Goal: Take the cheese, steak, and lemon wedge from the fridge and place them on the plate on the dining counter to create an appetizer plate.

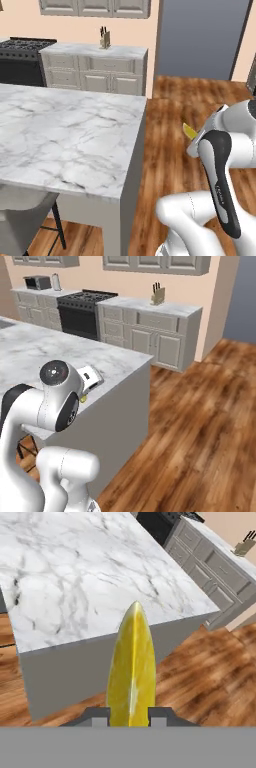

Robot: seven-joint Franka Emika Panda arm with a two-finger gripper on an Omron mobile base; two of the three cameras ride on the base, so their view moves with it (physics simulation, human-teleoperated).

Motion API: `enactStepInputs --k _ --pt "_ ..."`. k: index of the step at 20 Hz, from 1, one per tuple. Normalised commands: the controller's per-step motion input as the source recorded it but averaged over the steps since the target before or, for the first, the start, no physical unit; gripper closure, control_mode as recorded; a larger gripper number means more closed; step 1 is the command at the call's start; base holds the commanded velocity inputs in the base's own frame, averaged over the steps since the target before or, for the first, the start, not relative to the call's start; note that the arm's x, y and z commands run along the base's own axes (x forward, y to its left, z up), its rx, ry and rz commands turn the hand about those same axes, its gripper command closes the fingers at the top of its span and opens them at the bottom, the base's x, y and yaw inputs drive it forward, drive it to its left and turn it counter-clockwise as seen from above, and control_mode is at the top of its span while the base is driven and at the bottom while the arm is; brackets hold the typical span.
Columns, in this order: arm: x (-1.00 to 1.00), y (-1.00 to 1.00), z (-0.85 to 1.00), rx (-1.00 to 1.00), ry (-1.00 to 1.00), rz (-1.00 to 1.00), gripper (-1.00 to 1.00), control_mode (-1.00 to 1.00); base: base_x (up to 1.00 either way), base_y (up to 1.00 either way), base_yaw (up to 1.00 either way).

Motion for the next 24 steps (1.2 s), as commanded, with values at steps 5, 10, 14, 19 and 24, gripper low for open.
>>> enactStepInputs --k 5,10,14,19,24 --pt "0.00 0.00 0.00 0.00 0.00 0.00 1.00 1.00 -1.00 0.62 0.01" --pt "0.00 0.00 0.00 0.00 0.00 0.00 1.00 1.00 -1.00 0.89 0.00" --pt "0.00 0.00 0.00 0.00 0.00 0.00 1.00 1.00 -0.99 0.87 -0.20" --pt "0.00 0.00 0.00 0.00 0.00 0.00 1.00 1.00 -0.68 0.49 -0.58" --pt "0.00 0.00 0.00 0.00 0.00 0.00 1.00 1.00 -0.18 0.92 -0.38"
